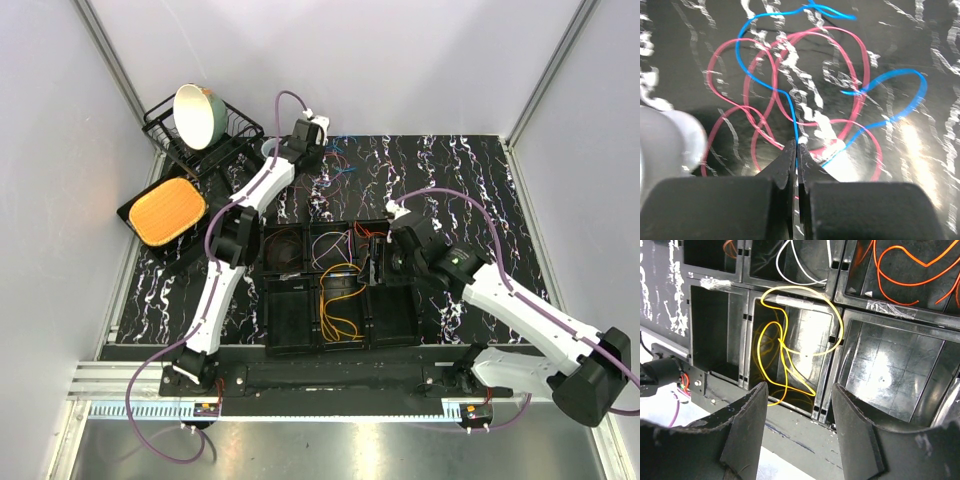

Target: Untangle the cables

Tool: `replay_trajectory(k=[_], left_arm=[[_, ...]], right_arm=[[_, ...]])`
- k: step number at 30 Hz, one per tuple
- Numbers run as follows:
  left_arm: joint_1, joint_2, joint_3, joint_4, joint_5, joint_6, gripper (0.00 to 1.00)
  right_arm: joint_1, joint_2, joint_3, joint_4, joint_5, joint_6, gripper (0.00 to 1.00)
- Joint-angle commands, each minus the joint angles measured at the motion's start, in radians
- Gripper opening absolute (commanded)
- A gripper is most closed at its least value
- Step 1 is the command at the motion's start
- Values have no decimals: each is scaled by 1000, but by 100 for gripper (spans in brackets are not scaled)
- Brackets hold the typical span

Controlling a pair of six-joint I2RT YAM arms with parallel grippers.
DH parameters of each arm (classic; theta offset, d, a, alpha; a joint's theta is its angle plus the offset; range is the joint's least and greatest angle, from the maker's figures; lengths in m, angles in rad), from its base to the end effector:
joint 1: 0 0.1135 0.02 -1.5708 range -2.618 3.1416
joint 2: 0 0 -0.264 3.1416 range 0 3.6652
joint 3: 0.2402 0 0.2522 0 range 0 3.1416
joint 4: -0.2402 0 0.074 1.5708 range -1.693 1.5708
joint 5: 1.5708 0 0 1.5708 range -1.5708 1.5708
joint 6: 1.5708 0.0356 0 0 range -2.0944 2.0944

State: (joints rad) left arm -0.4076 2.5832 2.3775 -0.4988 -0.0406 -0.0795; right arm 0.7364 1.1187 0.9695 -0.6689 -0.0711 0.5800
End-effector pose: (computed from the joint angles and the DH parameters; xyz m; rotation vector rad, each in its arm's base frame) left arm 0.5325 -0.2284 0.1911 0.3517 2.2561 -0.2096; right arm 0.1692 0.1568 0.2940 -0.2307 2.4939 0.6758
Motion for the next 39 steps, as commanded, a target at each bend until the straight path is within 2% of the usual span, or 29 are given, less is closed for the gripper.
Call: replay_trajectory(k=[1, 5, 9, 14, 17, 21, 34, 39], left_arm=[[-22, -190, -41, 31, 111, -55, 0], [-123, -392, -89, -1, 191, -65, 0], [-249, -547, -107, -29, 162, -46, 0], [-344, -678, -6, -64, 78, -17, 0], [-347, -770, -1, -69, 48, -11, 0], [-346, -905, -101, -67, 2, -5, 0], [-347, -1089, -290, -84, -91, -12, 0], [-347, -1274, -477, -101, -97, -48, 0]], right_arm=[[-8, -54, 18, 12, 16, 15, 59], [-8, -94, 54, -21, 66, 4, 59], [-8, -129, 116, -50, 157, 6, 59], [-8, -177, 188, -86, 188, 20, 58], [-8, -216, 212, -101, 229, 26, 58], [-8, -269, 235, -123, 274, 30, 57], [-6, -318, 255, -144, 275, 49, 57], [-6, -315, 255, -146, 286, 29, 57]])
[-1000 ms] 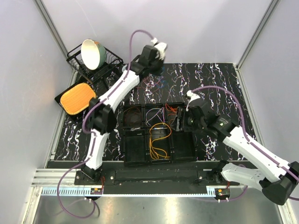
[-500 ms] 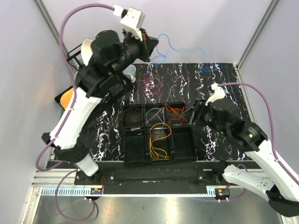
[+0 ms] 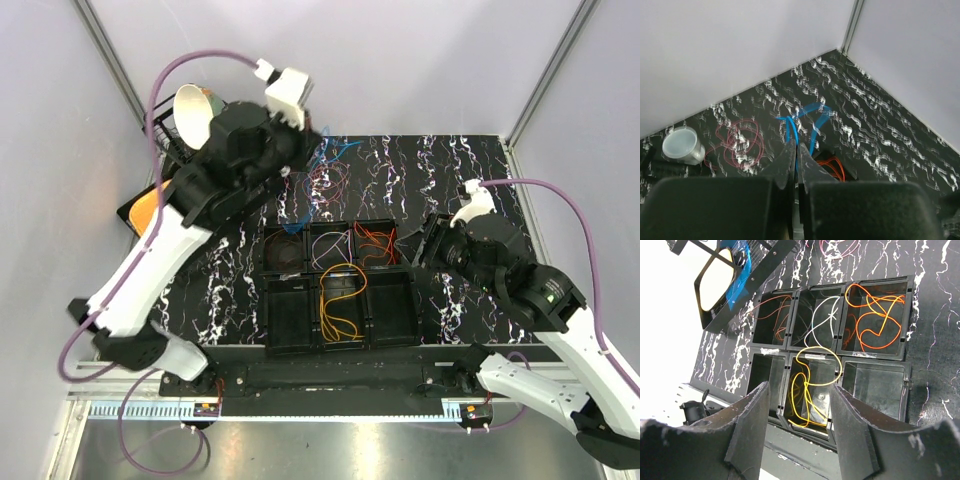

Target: Untangle the cables

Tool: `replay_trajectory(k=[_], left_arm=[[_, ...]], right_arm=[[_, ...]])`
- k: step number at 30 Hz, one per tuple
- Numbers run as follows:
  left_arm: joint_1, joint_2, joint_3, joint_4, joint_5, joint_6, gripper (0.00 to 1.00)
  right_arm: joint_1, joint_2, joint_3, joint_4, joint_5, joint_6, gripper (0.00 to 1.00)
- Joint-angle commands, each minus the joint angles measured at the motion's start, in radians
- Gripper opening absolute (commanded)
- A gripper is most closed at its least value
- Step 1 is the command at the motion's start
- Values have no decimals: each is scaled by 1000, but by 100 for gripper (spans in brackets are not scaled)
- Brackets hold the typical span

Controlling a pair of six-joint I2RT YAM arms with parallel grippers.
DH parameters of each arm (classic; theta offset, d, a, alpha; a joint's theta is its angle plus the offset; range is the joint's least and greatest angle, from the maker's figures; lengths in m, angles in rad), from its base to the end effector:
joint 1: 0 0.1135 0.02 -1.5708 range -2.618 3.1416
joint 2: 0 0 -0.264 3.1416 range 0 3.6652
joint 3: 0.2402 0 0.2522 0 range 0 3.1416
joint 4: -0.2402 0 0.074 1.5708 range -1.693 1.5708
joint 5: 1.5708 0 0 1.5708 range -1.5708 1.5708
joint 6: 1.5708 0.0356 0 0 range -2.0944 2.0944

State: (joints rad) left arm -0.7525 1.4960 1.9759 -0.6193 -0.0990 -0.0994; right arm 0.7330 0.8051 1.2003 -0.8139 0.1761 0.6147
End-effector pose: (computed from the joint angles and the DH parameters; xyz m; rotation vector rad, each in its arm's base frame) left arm 0.2201 -0.2013 0.5279 0.4868 1.6707 -0.5462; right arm 0.1080 0.0888 0.4092 -0.0038 2.0505 0.6885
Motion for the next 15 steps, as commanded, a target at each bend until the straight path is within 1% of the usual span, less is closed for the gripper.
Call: replay_trajectory(k=[1, 7, 8, 9, 15], left_arm=[[-4, -212, -100, 12, -35, -37, 0], [-7, -460, -294, -60, -8, -94, 0], [-8, -488, -351, -68, -2, -106, 0], [-10, -547, -377, -72, 10, -120, 0], [-8, -720, -600, -129, 93, -243, 0]], right_arm=[[-3, 9, 30, -2, 36, -10, 57], [-4, 54, 44, 7, 14, -46, 57], [-3, 57, 41, 15, 17, -49, 57], [-3, 63, 41, 18, 19, -56, 57], [-3, 94, 33, 47, 33, -73, 57]])
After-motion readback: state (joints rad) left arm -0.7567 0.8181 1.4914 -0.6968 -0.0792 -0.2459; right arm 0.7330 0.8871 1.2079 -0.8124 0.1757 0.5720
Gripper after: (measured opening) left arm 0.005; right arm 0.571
